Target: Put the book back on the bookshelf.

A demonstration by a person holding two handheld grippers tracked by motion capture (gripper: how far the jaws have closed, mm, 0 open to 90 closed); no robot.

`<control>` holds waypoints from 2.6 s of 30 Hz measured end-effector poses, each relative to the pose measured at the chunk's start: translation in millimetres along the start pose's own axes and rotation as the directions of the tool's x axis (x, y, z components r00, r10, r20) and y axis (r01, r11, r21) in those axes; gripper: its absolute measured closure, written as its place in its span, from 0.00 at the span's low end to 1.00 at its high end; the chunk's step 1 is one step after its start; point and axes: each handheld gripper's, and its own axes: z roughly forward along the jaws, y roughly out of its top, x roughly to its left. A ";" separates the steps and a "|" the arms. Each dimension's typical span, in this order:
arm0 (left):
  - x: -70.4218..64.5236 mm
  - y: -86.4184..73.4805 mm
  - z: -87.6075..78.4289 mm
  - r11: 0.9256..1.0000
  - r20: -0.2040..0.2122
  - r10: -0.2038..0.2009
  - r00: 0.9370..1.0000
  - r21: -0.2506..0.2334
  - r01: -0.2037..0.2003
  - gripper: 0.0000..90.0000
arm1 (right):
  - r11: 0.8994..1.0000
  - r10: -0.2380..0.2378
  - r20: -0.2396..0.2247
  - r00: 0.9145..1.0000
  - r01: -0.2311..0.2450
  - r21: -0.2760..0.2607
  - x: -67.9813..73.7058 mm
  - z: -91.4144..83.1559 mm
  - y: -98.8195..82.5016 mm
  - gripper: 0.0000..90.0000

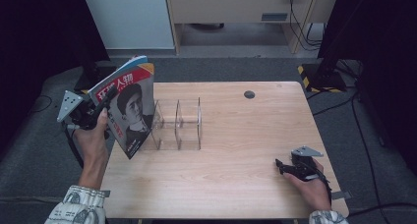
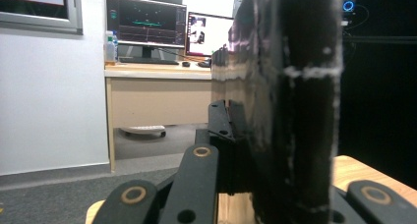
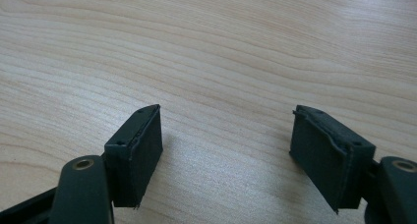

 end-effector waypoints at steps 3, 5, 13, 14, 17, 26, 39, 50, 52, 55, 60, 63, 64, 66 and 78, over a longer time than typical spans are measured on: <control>-0.8 -4.3 0.7 1.000 0.003 0.002 1.000 -0.003 -0.002 0.96 | 1.000 0.000 0.000 1.000 0.000 0.000 0.1 -0.1 -0.1 0.31; -0.9 -6.4 1.0 1.000 0.006 -0.003 1.000 -0.007 0.003 0.96 | 1.000 0.000 0.000 1.000 0.000 0.000 0.1 -0.1 -0.1 0.31; -2.2 -20.3 0.3 1.000 0.024 -0.010 1.000 -0.024 0.010 0.96 | 1.000 0.000 -0.001 1.000 0.000 0.000 0.0 -0.1 -0.1 0.31; -2.1 -22.7 0.2 1.000 0.024 -0.012 1.000 -0.025 0.012 0.96 | 1.000 -0.001 -0.001 1.000 0.001 -0.001 0.0 0.0 -0.1 0.31; -2.0 -28.0 -0.3 1.000 0.026 -0.017 1.000 -0.025 0.018 0.96 | 1.000 -0.001 0.000 1.000 0.001 0.001 0.2 -0.2 -0.2 0.31; -1.6 -35.9 -1.5 0.999 0.032 -0.031 0.999 -0.038 0.032 0.96 | 1.000 0.001 -0.001 1.000 -0.001 0.002 0.4 -0.4 -0.2 0.31; -2.1 -48.0 -3.4 0.998 0.041 -0.048 0.998 -0.045 0.050 0.96 | 1.000 -0.003 -0.004 1.000 0.003 0.003 0.4 -0.5 -0.3 0.31; -12.7 -51.5 -7.9 0.999 0.023 -0.035 0.999 -0.014 0.035 0.91 | 1.000 -0.002 -0.004 1.000 0.002 0.003 0.4 -0.6 -0.4 0.31; -13.0 -53.2 -8.7 0.999 0.019 -0.047 0.999 -0.018 0.047 0.90 | 1.000 0.001 -0.002 1.000 -0.001 0.000 0.8 -0.5 -0.4 0.31; -13.3 -53.9 -9.3 0.998 0.016 -0.063 0.998 -0.017 0.063 0.89 | 1.000 0.001 -0.003 1.000 -0.001 0.000 0.8 -0.5 -0.4 0.31; -13.6 -55.4 -11.1 0.998 0.005 -0.064 0.998 -0.013 0.064 0.88 | 1.000 0.000 -0.004 1.000 0.000 0.002 0.7 -0.6 -0.4 0.31; -13.6 -55.7 -11.7 0.997 0.002 -0.070 0.998 -0.014 0.070 0.86 | 1.000 -0.003 -0.006 1.000 0.003 0.000 0.8 -0.4 -0.4 0.31; -13.8 -56.1 -11.8 0.997 0.000 -0.071 0.997 -0.014 0.071 0.86 | 1.000 -0.003 -0.006 1.000 0.003 0.000 0.7 -0.4 -0.4 0.31; -14.0 -56.5 -11.9 0.997 0.000 -0.072 0.997 -0.014 0.072 0.86 | 1.000 -0.005 -0.007 1.000 0.004 -0.001 0.8 -0.4 -0.4 0.31; -14.2 -59.2 -13.2 0.996 -0.024 -0.084 0.996 0.004 0.084 0.79 | 1.000 -0.009 -0.010 1.000 0.009 0.000 1.0 -0.6 -0.7 0.31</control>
